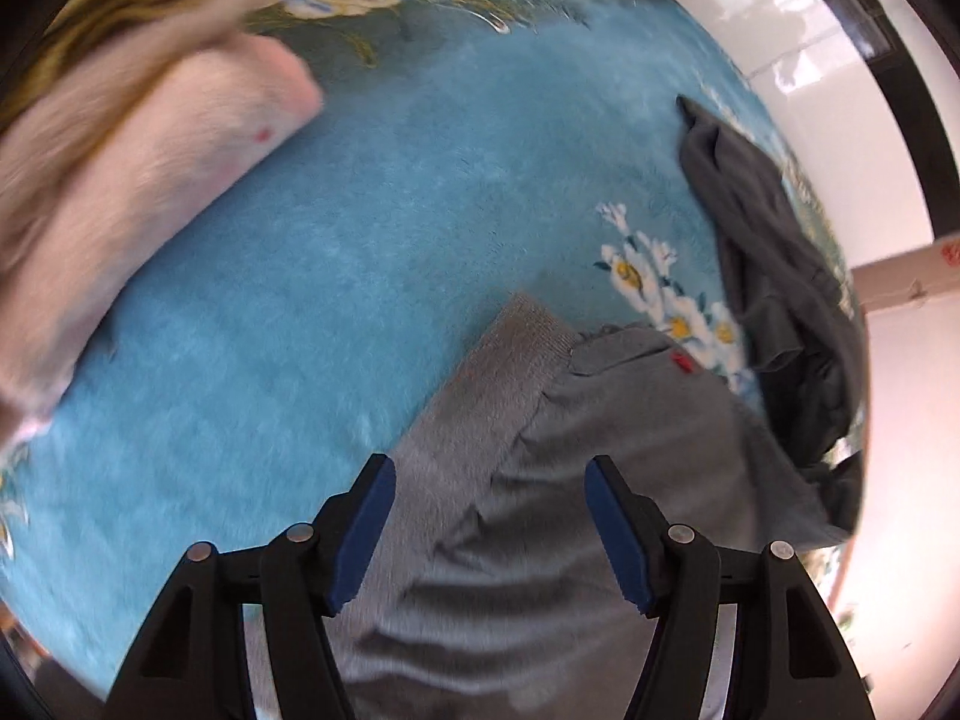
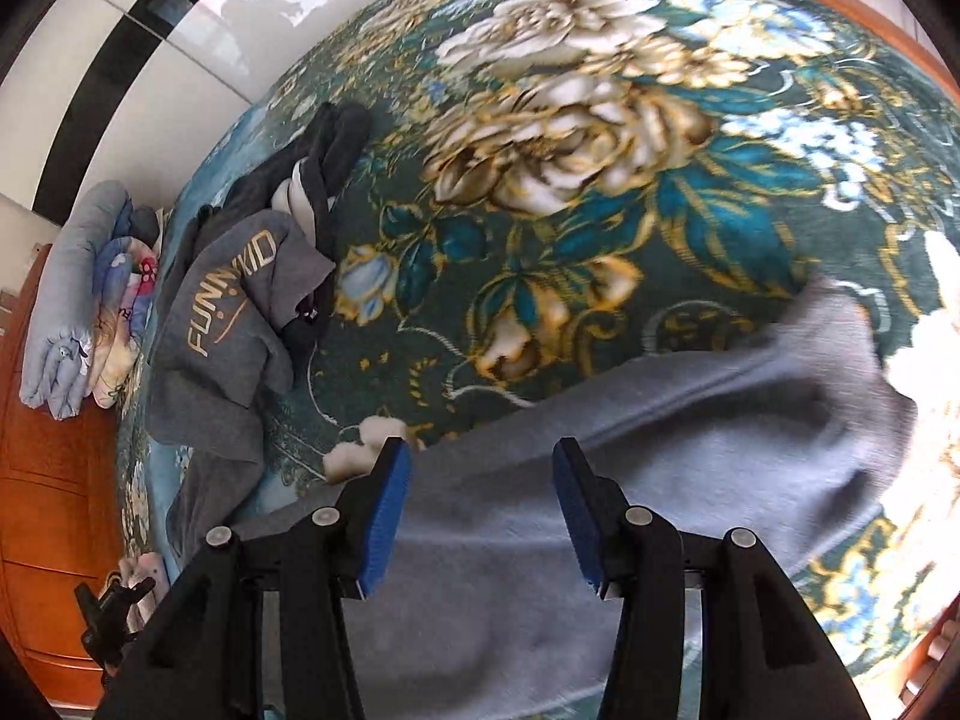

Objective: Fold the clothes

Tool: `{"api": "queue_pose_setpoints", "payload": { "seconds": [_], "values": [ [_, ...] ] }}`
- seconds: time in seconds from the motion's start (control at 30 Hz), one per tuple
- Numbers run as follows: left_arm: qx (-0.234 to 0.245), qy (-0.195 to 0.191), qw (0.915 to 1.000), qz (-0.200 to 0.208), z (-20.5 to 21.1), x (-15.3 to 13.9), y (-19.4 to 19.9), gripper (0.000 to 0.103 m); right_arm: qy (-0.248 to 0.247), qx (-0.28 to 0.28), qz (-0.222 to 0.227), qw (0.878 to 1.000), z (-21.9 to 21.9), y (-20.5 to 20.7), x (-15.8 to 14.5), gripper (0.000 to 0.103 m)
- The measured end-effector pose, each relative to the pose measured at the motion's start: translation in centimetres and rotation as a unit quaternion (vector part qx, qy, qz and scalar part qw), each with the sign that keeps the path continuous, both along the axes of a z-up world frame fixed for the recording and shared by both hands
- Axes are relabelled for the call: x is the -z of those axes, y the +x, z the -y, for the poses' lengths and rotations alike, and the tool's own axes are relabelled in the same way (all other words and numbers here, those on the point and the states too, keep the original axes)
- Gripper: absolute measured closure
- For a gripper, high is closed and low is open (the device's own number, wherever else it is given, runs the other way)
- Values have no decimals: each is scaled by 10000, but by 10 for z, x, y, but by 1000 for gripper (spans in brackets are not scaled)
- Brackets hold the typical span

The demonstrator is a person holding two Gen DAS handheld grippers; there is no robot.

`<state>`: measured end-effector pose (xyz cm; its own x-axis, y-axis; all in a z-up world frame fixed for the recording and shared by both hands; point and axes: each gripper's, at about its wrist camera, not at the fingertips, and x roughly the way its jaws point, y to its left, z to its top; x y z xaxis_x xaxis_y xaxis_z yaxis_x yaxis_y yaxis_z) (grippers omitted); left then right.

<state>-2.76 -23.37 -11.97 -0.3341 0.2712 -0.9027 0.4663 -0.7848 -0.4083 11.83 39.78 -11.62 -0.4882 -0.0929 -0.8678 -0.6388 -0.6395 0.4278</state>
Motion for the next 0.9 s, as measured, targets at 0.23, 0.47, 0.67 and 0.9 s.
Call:
{"api": "queue_pose_setpoints", "payload": {
  "seconds": [0.23, 0.47, 0.67, 0.9],
  "values": [
    [64, 31, 9999, -81, 3, 16, -24, 45, -83, -354, 155, 9992, 24, -52, 18, 52],
    [-205, 654, 9975, -195, 6, 25, -24, 92, -219, -452, 284, 9983, 33, -71, 34, 52],
    [-214, 754, 9934, -843, 2, 4, -23, 102, -282, -385, 317, 9984, 32, -61, 42, 52],
    [-348, 533, 9954, -714, 13, -1, -23, 102, -335, -331, 146, 9988, 22, -50, 37, 52]
  ]
}}
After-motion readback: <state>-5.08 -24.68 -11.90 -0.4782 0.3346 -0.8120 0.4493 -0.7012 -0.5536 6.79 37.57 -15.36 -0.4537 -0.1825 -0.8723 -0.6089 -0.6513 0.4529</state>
